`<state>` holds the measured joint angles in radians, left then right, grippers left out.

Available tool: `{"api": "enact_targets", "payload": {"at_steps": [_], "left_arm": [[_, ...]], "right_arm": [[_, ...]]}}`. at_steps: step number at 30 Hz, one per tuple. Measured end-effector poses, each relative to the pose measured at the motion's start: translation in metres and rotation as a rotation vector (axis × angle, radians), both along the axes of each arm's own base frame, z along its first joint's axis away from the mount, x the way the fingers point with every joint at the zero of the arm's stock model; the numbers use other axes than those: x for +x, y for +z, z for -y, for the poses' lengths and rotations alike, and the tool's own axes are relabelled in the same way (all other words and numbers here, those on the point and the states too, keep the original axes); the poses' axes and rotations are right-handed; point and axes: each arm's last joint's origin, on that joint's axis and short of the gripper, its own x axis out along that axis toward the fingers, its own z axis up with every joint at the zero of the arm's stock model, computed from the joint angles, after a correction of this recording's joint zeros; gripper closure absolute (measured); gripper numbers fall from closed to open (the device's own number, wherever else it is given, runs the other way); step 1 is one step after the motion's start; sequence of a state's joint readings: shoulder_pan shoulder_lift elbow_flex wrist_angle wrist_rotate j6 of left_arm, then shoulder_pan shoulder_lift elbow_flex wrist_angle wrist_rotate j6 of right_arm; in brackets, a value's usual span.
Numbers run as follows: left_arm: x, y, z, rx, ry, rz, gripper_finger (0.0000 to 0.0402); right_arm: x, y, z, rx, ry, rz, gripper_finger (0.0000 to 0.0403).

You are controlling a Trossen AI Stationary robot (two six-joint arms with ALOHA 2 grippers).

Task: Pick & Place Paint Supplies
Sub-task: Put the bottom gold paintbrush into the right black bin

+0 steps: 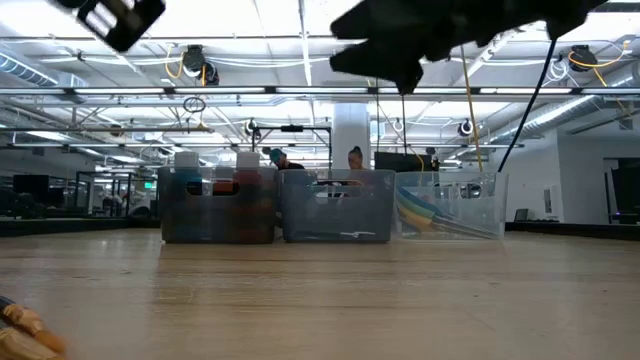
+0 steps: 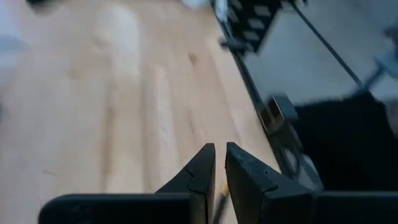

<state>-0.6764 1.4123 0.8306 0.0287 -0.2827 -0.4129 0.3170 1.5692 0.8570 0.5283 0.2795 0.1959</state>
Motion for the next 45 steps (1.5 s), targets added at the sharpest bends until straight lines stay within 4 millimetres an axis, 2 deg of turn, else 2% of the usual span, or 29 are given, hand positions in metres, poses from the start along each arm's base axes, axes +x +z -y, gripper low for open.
{"api": "enact_targets", "payload": {"at_steps": [8,12,15,19,22,27,37,45], "left_arm": [[0.013,-0.063,0.016,0.054,-0.115,-0.229,0.0355],[0.018,-0.096,0.023,0.056,-0.174,-0.324,0.0355],[0.023,-0.112,0.031,0.027,-0.288,-0.328,0.0355],[0.029,-0.121,0.041,0.017,-0.369,-0.222,0.0355],[0.033,-0.13,0.041,0.043,-0.327,-0.206,0.0355],[0.042,-0.137,0.032,0.039,-0.218,-0.214,0.0355],[0.06,-0.133,0.014,0.06,-0.092,-0.105,0.0355],[0.065,-0.133,0.004,0.075,-0.043,-0.113,0.0355]], "right_arm": [[-0.014,0.0,-0.038,-0.001,0.121,-0.001,0.0195],[-0.018,0.0,-0.046,-0.001,0.147,0.0,0.0198],[-0.018,0.0,-0.046,-0.002,0.147,0.0,0.0199],[-0.017,0.0,-0.045,-0.002,0.14,-0.001,0.0199],[-0.017,0.0,-0.044,-0.002,0.135,-0.001,0.02],[-0.017,0.0,-0.043,-0.002,0.135,0.0,0.02],[-0.017,-0.001,-0.046,0.034,0.135,-0.008,0.02],[-0.008,-0.04,-0.063,0.017,0.165,-0.062,0.02]]}}
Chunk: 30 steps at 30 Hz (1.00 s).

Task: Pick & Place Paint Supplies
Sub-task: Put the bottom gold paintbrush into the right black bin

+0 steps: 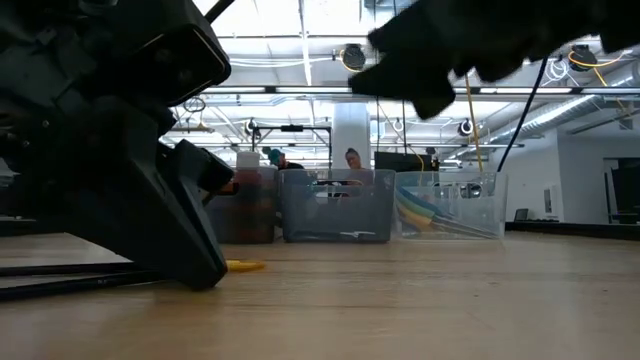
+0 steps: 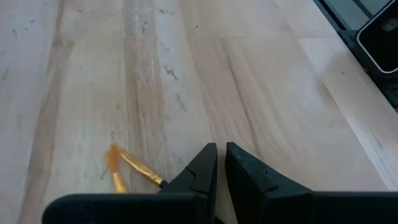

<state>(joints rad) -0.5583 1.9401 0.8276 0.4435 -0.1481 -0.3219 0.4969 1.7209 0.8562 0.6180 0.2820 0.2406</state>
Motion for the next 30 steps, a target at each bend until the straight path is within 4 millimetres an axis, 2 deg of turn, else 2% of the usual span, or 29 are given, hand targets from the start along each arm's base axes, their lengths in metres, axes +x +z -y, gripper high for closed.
{"api": "enact_targets", "payload": {"at_steps": [3,9,17,21,30], "left_arm": [[0.0,0.0,0.0,-0.009,-0.013,-0.005,0.0355],[-0.001,0.0,0.002,-0.024,-0.046,-0.014,0.0355],[-0.005,0.005,0.007,-0.061,-0.098,-0.021,0.0355],[-0.008,0.016,0.013,-0.061,-0.131,0.015,0.0355],[-0.021,0.058,0.024,-0.086,-0.198,0.133,0.0355]], "right_arm": [[0.007,-0.013,0.001,-0.014,-0.009,-0.024,0.02],[0.025,-0.023,0.001,-0.031,0.001,-0.039,0.02],[0.052,-0.043,-0.013,-0.178,0.095,-0.059,0.02],[0.065,-0.053,-0.011,-0.201,0.083,-0.102,0.0203],[0.081,-0.075,0.0,-0.211,0.071,-0.157,0.0214]]}}
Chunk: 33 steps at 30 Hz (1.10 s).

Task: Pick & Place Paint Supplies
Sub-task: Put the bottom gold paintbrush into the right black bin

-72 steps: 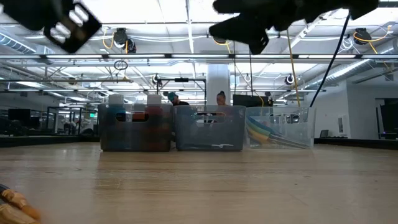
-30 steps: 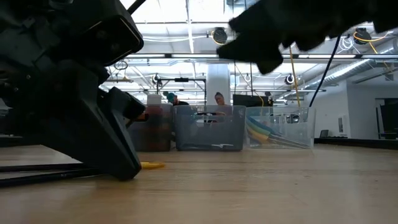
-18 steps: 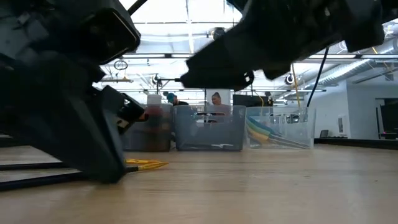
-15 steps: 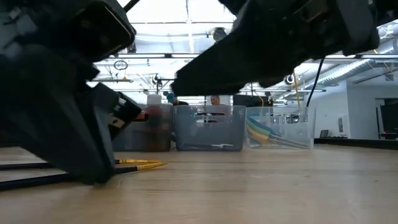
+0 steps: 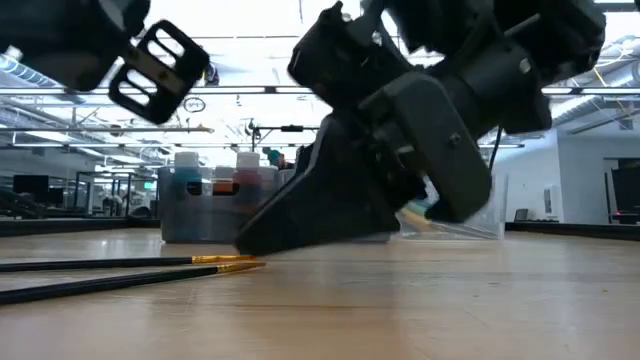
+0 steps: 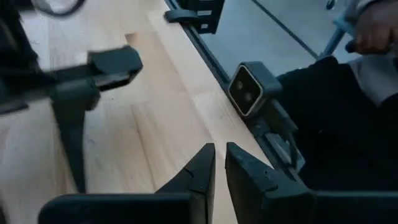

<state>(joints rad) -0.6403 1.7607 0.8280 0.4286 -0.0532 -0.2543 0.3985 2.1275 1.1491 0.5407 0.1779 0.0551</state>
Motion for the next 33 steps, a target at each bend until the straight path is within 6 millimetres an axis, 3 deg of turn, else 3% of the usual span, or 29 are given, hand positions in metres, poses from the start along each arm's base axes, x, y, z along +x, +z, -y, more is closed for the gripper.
{"api": "enact_targets", "payload": {"at_steps": [7,24,33], "left_arm": [[-0.008,0.009,0.003,0.039,0.017,0.018,0.0355],[-0.01,0.005,0.001,0.052,0.038,-0.041,0.0355],[-0.01,0.004,0.001,0.056,0.038,-0.047,0.0355]], "right_arm": [[0.0,-0.008,0.001,0.003,0.036,-0.053,0.024],[-0.007,-0.019,0.008,-0.04,0.047,-0.21,0.0394],[-0.011,-0.02,0.01,-0.045,0.064,-0.263,0.0402]]}}
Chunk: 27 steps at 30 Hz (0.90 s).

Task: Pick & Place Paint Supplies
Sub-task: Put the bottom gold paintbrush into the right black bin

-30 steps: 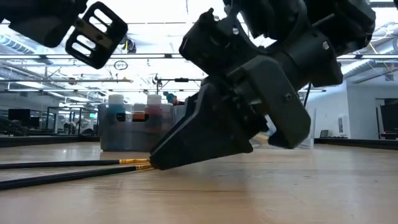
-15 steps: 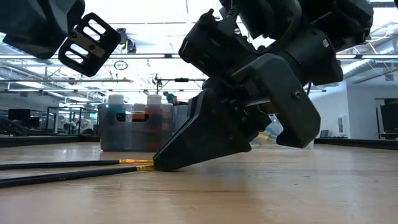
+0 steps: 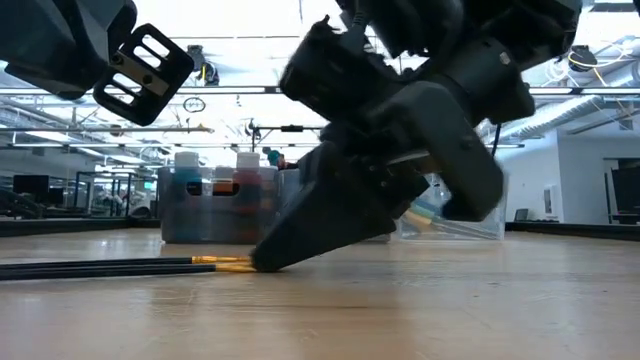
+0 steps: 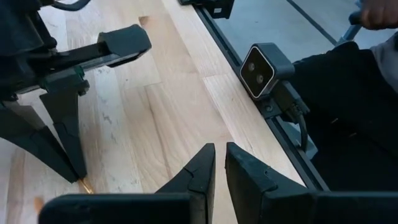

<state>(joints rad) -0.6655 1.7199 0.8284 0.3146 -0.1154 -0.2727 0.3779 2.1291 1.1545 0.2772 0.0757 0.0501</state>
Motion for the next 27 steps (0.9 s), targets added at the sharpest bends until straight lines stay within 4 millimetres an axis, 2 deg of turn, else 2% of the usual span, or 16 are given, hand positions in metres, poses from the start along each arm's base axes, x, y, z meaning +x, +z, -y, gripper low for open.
{"api": "enact_targets", "payload": {"at_steps": [11,19,27], "left_arm": [[0.0,-0.001,0.0,-0.018,0.016,-0.017,0.0355],[-0.001,-0.001,0.001,-0.02,0.015,-0.018,0.0355],[-0.001,0.0,0.001,-0.02,0.014,-0.018,0.0355]], "right_arm": [[-0.004,0.047,-0.01,0.0,0.031,0.135,0.0403],[-0.006,0.064,-0.011,-0.012,-0.012,0.188,0.0402],[-0.013,0.079,-0.002,-0.096,-0.16,0.179,0.0402]]}}
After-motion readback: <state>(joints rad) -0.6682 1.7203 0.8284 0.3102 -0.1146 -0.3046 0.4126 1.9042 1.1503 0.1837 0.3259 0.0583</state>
